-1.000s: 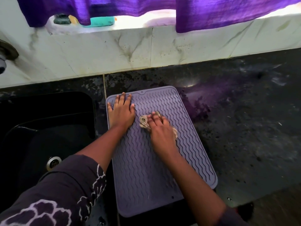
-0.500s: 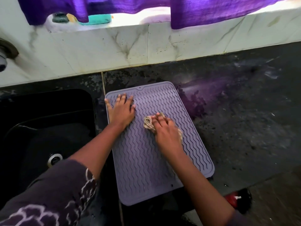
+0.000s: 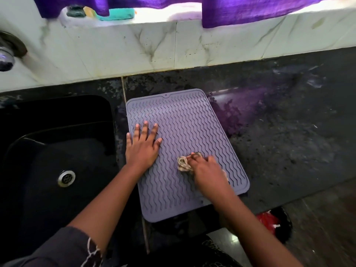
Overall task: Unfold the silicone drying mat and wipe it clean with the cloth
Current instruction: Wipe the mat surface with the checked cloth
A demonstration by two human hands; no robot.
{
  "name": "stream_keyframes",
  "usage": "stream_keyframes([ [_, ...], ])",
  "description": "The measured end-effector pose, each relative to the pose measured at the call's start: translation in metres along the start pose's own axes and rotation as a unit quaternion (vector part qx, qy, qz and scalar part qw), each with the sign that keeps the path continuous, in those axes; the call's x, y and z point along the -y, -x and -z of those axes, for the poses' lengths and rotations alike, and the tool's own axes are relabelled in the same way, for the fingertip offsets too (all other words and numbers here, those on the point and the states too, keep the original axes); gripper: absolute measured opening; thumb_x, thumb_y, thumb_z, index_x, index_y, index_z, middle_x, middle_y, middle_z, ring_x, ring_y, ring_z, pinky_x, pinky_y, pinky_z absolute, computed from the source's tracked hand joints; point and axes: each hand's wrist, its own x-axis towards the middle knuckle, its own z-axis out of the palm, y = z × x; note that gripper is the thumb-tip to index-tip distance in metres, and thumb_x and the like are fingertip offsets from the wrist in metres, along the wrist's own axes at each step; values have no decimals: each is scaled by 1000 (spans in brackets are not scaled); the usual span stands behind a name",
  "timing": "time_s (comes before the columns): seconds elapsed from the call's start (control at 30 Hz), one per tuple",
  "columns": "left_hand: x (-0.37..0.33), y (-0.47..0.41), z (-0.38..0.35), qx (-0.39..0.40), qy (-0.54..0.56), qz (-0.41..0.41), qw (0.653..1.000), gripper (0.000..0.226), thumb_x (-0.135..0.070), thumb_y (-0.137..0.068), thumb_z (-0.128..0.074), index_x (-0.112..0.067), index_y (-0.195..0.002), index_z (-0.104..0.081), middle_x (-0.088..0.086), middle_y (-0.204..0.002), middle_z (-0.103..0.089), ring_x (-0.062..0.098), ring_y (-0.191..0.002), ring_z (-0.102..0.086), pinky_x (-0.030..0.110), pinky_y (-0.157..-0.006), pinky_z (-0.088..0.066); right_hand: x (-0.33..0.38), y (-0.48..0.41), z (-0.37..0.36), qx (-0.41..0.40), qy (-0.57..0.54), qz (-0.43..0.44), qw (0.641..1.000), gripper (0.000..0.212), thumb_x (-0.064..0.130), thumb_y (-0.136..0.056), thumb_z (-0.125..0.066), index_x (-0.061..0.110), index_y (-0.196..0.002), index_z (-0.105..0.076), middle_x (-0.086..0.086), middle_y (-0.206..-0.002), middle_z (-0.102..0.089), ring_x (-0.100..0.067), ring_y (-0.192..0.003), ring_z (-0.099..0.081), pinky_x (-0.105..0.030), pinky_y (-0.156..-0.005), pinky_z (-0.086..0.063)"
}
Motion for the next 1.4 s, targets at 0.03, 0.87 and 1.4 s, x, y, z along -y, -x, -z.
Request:
stream_keyframes([
  [0.03, 0, 1, -1, -16, -4, -2, 1000, 57, -51, -98, -13, -35, -150, 5, -1, -160, 8, 23, -147, 12, 47, -116, 9, -3, -15, 10, 12, -22, -1, 1000, 45, 10, -95, -41, 21, -138, -37, -3, -132, -50, -22, -107, -44, -34, -91, -44],
  [0.87, -3, 1, -9, -84, -12, 21, 996, 54, -48, -99, -18, -36, -150, -7, -4, -160, -7, 20, -148, 3, 48, -114, 11, -2, 8, -9, -4, 8, 33, 999, 55, 5, -93, -40, 22, -144, -27, 3, -151, -31, -25, -134, -29, -42, -109, -27],
  [1.4, -3, 2, -9, -83, -8, 22, 996, 52, -47, -99, -20, -36, -150, -11, -4, -160, -9, 21, -148, 0, 52, -114, 8, -15, 40, -32, -14, -1, 63, 998, 54, 10, -90, -43, 24, -141, -33, 3, -149, -34, -32, -134, -31, -48, -106, -27],
])
